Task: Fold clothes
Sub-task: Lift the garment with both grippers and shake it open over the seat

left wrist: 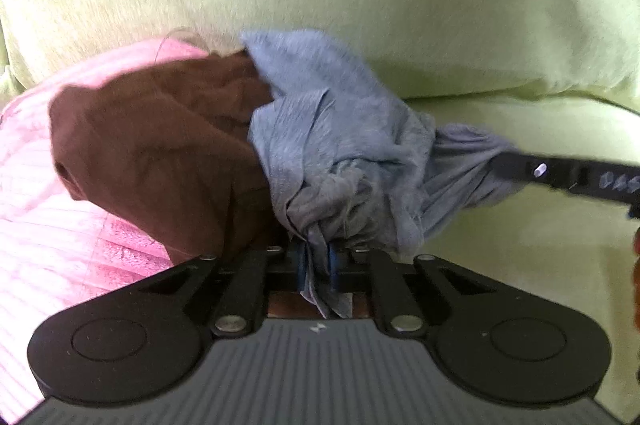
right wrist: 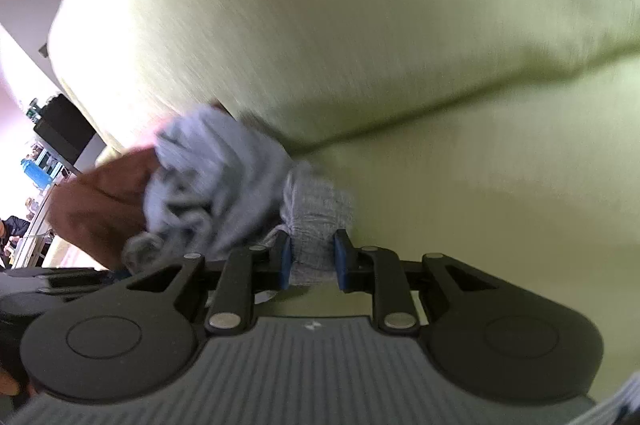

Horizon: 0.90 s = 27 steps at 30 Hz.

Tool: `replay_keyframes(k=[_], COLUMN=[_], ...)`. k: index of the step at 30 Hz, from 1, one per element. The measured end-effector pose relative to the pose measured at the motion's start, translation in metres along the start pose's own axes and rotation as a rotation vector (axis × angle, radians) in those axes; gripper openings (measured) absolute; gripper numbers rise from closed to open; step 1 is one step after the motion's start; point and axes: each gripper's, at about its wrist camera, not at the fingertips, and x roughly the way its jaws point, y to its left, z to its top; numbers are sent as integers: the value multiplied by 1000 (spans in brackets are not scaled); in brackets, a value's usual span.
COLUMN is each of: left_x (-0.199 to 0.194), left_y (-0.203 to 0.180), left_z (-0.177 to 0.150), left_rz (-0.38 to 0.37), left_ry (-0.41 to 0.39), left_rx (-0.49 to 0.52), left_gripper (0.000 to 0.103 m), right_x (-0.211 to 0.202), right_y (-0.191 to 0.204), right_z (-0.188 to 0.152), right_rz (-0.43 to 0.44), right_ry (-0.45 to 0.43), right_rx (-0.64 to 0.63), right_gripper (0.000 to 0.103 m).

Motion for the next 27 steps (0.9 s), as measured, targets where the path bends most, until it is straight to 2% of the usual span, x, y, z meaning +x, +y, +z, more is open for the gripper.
replay_keyframes(k=[4, 6, 8, 9, 11, 13, 19, 21, 22, 23, 24, 25, 27], left_x=[-38, -59, -79, -91, -108, -121, -143, -128, -119, -112, -106, -101, -98], left_y=[-20, -33, -52, -67, -90, -119, -222, -266, -276, -284, -291, -298, -311], left_z=[15, 23, 32, 35, 36, 31, -26, -68, -82, -94, -105, -116, -130], left_rz=[-21, -47, -78, -99, -129, -161, -284, -289, -276, -260, -241, -219, -166], left_ry=[-48, -71, -86, -87, -77, -57, 102, 215, 258, 300, 336, 368, 400], left_rx=[-5, -10, -19, -25, -32, -42, -137, -189, -212, -233, -246, -255, -211], left_gripper=[9, 9, 9, 9, 9, 9, 9, 9, 9, 9, 9, 9, 10], right_x=[-65, -87, -132, -140, -195, -232, -350, -375, -379, -379, -376, -376, -377], right_y=[5, 1, -8, -11, -30, -46, -132, -168, -189, -210, -224, -230, -240], right_z=[31, 40, 54, 56, 64, 63, 38, 24, 14, 1, -11, -19, -33], right_rz=[-39, -60, -117, -131, -218, -271, -474, -536, -543, -511, -463, -440, -397], right_ry=[-87, -100, -118, -118, -102, -88, 51, 124, 153, 191, 267, 292, 340], right_rx=[-69, -78, -98, -103, -127, -128, -128, -133, -124, -127, -150, -155, -164], right_gripper=[19, 19, 18, 18, 18, 18, 19, 21, 29, 42, 45, 45, 46])
